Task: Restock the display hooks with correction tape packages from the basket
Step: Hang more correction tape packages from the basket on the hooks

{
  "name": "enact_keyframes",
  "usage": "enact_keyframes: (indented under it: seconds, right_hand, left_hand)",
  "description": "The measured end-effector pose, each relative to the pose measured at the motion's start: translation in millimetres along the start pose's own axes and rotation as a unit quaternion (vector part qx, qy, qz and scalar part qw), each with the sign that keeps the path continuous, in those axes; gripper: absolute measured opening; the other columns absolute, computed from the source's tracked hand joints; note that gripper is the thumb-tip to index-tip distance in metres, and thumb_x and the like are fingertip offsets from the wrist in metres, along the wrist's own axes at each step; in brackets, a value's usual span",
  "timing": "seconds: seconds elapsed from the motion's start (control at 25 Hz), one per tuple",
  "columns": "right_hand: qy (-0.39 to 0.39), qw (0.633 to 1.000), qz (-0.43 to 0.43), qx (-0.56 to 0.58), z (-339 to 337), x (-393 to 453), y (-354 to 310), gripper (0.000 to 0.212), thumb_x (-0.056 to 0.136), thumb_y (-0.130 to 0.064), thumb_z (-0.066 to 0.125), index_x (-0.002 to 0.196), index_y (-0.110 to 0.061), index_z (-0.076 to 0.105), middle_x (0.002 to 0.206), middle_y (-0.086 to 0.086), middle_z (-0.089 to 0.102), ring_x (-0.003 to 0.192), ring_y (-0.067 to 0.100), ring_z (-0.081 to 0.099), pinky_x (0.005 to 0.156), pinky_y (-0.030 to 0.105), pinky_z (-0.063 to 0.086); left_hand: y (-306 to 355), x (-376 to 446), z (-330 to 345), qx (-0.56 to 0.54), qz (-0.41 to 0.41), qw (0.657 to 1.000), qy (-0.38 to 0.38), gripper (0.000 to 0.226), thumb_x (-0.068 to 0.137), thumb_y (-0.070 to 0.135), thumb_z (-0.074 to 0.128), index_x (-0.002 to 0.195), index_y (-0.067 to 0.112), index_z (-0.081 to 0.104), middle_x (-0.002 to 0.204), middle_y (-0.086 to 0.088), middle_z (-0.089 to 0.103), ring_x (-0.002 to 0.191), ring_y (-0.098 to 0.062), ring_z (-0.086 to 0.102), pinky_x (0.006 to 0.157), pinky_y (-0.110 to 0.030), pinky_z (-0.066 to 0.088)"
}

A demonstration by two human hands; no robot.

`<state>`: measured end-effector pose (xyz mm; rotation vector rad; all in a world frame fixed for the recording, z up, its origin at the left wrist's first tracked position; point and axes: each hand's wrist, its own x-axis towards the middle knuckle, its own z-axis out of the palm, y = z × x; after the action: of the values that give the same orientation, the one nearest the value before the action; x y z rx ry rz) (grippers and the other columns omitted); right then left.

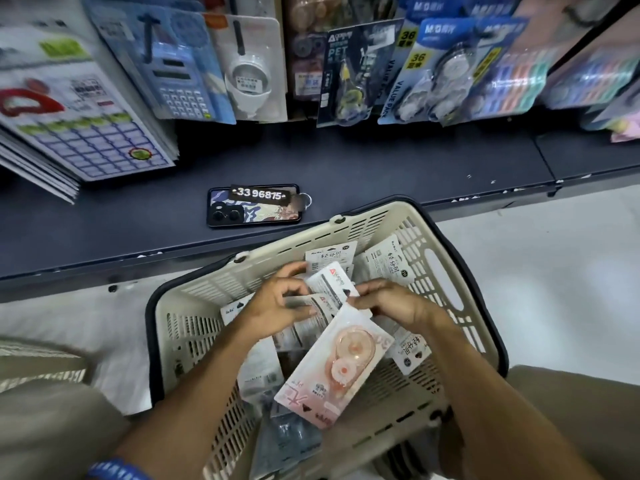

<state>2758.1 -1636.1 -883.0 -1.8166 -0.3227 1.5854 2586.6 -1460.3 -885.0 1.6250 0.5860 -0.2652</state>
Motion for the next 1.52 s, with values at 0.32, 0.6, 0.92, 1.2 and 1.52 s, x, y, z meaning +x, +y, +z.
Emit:
enact_keyframes:
  seconds: [0.32, 0.6, 0.92, 1.2, 1.52]
  right_hand:
    - [-0.01, 0.984, -0.079, 0.159, 12.5, -31.4, -26.1, 0.048, 0.081, -0.029, 0.081, 0.125, -0.016, 0.065, 0.111, 0.006, 0.076, 0.106, 0.026, 0.072, 0.082, 0.039, 0.059]
    - [0.331, 0.938, 0.004, 0.099, 46.4, -27.0, -32.4, 0.015, 0.087, -0.026, 0.066, 0.087, -0.013, 0.073, 0.088, 0.01, 0.076, 0.084, 0.031, 0.073, 0.079, 0.047, 0.061]
    - [-0.045, 0.986, -0.003, -0.162, 34.1, -25.6, 1.6, 0.059, 0.094, 0.001, 0.047, 0.141, -0.033, 0.054, 0.15, -0.002, 0.05, 0.134, 0.024, 0.051, 0.103, 0.04, 0.05]
    - [0.016, 0.822, -0.1, -0.56, 32.9, -14.1, 35.7, 0.055, 0.094, -0.013, 0.066, 0.142, -0.034, 0.05, 0.141, -0.003, 0.059, 0.114, 0.018, 0.06, 0.11, 0.042, 0.045]
    - [0.031, 0.997, -0.063, 0.029, 48.1, -28.7, -4.2, 0.045, 0.094, -0.045, 0.065, 0.133, -0.024, 0.058, 0.122, 0.001, 0.072, 0.11, 0.023, 0.07, 0.103, 0.049, 0.052]
  left_hand:
    - [62.2, 5.5, 21.8, -0.121, -0.044, 0.979, 0.158, 0.007, 0.092, 0.032, 0.07, 0.086, 0.031, 0.066, 0.091, 0.007, 0.078, 0.081, -0.02, 0.077, 0.065, -0.034, 0.064]
    - [50.5, -7.9, 51.6, 0.083, -0.103, 0.991, 0.028, 0.091, 0.073, 0.065, 0.077, 0.15, 0.031, 0.039, 0.132, 0.006, 0.064, 0.101, -0.007, 0.071, 0.084, -0.028, 0.059]
    - [3.0, -20.4, 24.1, 0.093, -0.208, 0.962, 0.148, 0.049, 0.069, 0.014, 0.09, 0.114, 0.019, 0.071, 0.104, 0.0, 0.074, 0.091, -0.022, 0.068, 0.07, -0.026, 0.052]
    - [-35.2, -29.7, 17.2, 0.022, -0.243, 0.955, 0.169, 0.053, 0.065, 0.008, 0.093, 0.113, 0.013, 0.07, 0.112, -0.005, 0.075, 0.095, -0.024, 0.07, 0.087, -0.032, 0.055]
    - [-18.2, -37.1, 16.8, -0.298, -0.222, 0.928, 0.033, 0.043, 0.07, 0.026, 0.072, 0.111, 0.013, 0.072, 0.106, -0.015, 0.076, 0.104, -0.037, 0.067, 0.086, -0.039, 0.054]
